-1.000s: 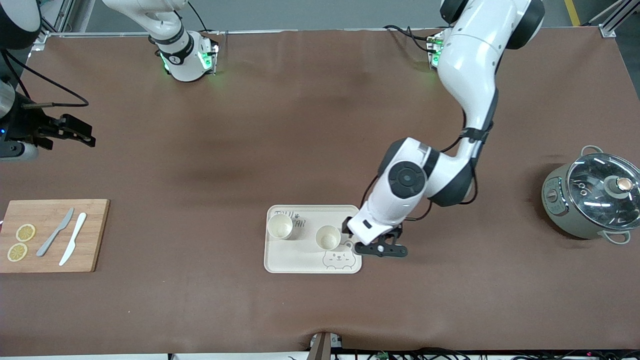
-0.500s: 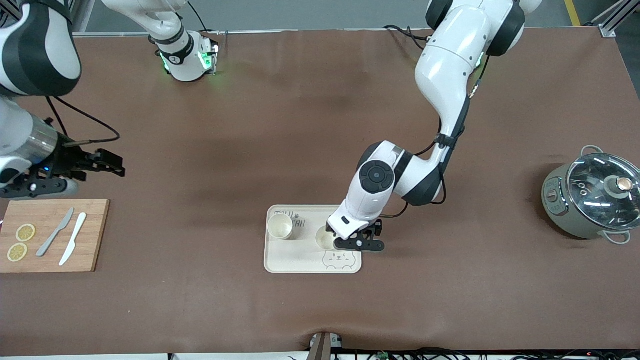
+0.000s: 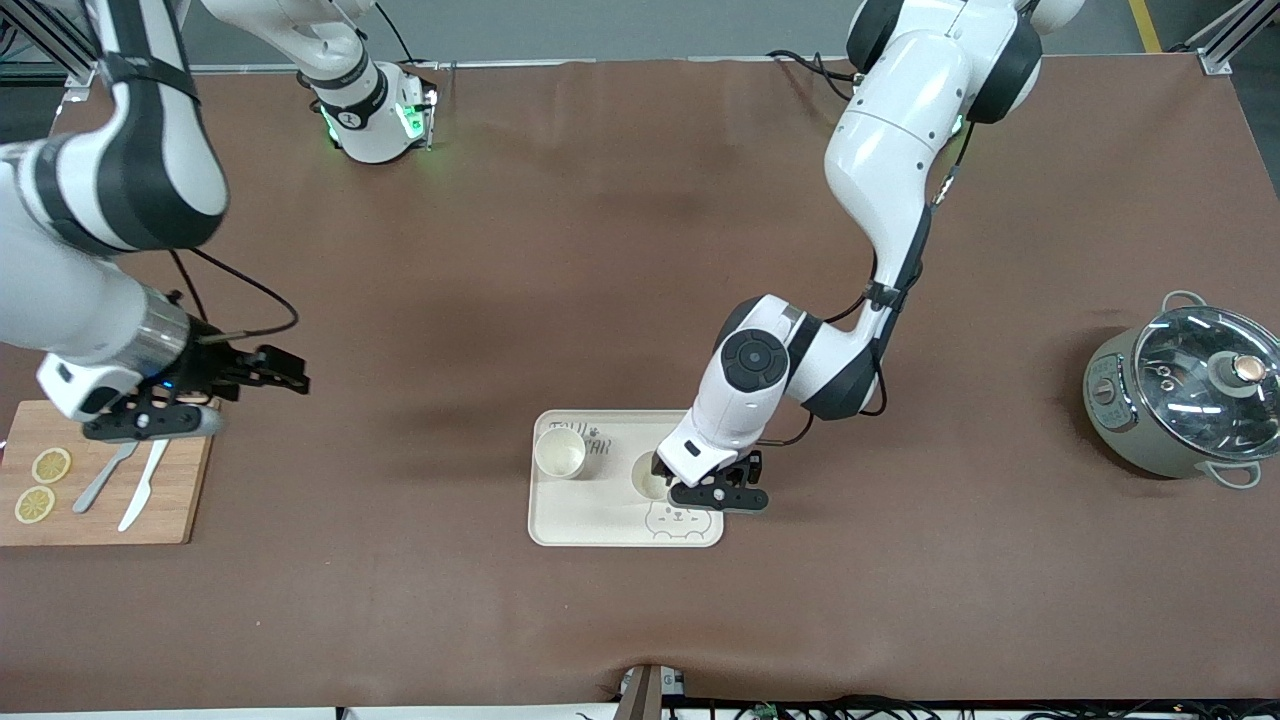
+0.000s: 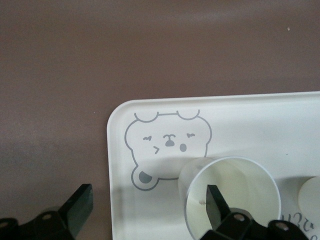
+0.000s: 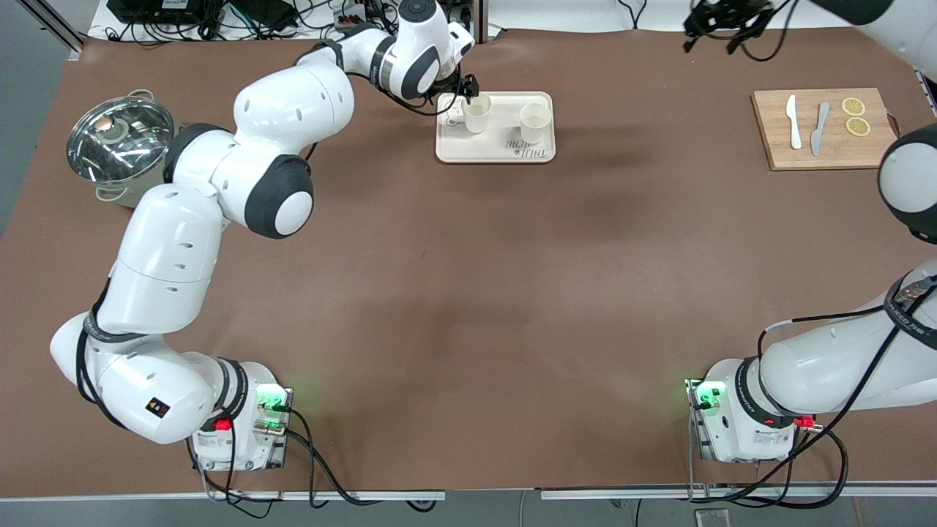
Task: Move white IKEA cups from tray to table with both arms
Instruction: 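Grasp the cup with the left gripper while the right gripper reaches the other cup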
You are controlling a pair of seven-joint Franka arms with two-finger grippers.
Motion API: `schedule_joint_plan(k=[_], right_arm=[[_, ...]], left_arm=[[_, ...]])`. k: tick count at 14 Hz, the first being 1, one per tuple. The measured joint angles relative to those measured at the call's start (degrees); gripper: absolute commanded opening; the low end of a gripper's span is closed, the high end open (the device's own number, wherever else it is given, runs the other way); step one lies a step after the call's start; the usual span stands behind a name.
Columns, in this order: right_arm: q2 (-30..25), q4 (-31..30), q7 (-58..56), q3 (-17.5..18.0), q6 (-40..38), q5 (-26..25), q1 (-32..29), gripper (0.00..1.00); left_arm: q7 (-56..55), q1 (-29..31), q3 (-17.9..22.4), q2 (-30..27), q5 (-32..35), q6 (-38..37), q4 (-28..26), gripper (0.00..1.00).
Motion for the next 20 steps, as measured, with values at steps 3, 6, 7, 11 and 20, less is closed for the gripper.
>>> schedule_joint_plan(k=[3,6,7,11,20], right_arm=[[3.5,0.0,7.7,0.2,5.4,0.0,4.8,1.0],[6.7,0.2,12.9,0.3,9.7,0.0,8.9,1.0],[7.6,0.3,14.1,0.3,11.1,0.0,9.8,1.0],[12.3,1.2,21.3,0.2,17.1,-0.1,14.6,1.0],[20.5,2.8,33.4,0.1,23.7,-6.3,19.0,1.0]], left_arm=[[0.0,-0.5,0.1,0.3,0.0,1.0,0.0,1.0],[0.0,-1.2,0.1,0.6,0.0,2.0,0.0,1.0],[0.0,-1.4,0.1,0.7,0.0,2.1,0.0,1.0],[-0.1,-1.7,0.1,0.8,0.0,2.1,0.0,0.12],[-2.4,-1.9,-0.1,1.0,-3.0,1.7,0.0,0.0]])
